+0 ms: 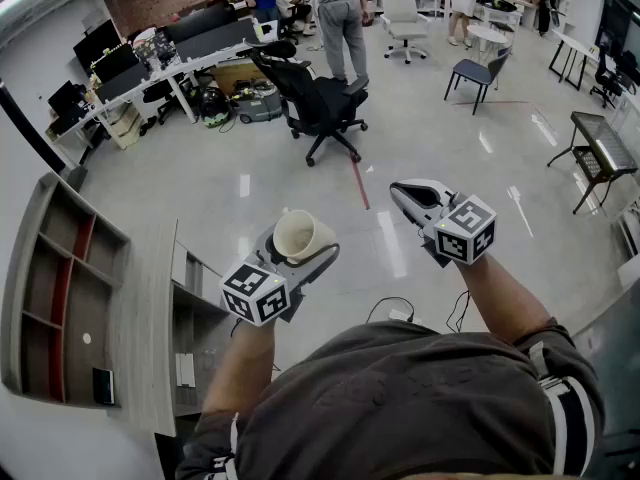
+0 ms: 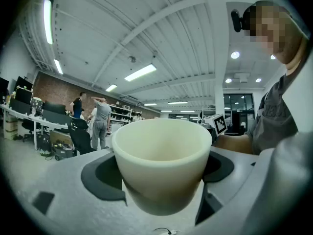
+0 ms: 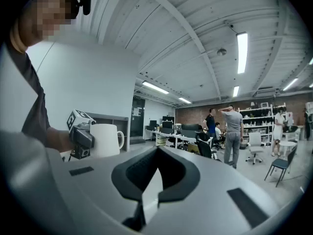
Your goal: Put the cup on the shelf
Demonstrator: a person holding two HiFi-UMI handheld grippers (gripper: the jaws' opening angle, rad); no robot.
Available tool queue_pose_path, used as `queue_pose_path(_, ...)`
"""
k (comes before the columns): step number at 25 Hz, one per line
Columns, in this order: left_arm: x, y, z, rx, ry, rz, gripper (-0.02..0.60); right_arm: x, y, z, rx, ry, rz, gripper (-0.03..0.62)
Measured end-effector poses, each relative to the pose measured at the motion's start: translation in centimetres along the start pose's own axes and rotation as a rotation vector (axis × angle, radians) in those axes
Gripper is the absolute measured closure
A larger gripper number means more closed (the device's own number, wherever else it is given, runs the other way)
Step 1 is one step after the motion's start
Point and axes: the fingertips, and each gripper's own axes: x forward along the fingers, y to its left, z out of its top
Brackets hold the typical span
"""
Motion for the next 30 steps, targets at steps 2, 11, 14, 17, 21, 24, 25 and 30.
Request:
queue_pose_path(2, 0.4, 0.1, 0.5, 0.000, 0.001, 0.000, 0.156, 0.1, -0.4, 0.4, 0.000, -0.001, 0.002, 0.605)
queue_pose_path(11, 1.6, -0.2, 0.6, 0.002, 0.006, 0.002, 0.156, -0.4, -1.4, 0.2, 0.017, 0.003, 0.016, 0.605)
queue_pose_path(14, 2.2, -0.7, 1.1, 0.002, 0.012, 0.009, 0.156, -0.8, -1.7, 0.3, 0.037, 0.005, 0.028, 0.603)
queue_pose_path(17, 2.9, -1.5, 1.2, 0.008, 0.023, 0.019, 0.156, -1.5, -2.3, 0.0, 0.042, -0.002, 0.033, 0.602)
queue_pose_path(21, 3.5, -2.7, 1.2, 0.007, 0.038, 0.048, 0.156, -2.5, -3.1, -0.6, 0.044, -0.020, 0.049, 0.602)
queue_pose_path(24, 3.3, -2.7, 1.6, 0.005, 0.049, 0.071, 0.156, -2.4, -3.5, -0.6, 0.044, -0.037, 0.065, 0.602)
queue_pose_path(25, 3.0, -2.5, 1.8, 0.007, 0.054, 0.079, 0.156, -2.0, -3.6, -0.6, 0.048, -0.044, 0.067, 0.602)
queue_pose_path(30, -0.1, 0.5, 3.1, 0.022, 0.068, 0.119, 0.156, 2.0, -1.9, 0.0, 0.073, -0.047, 0.101, 0.602)
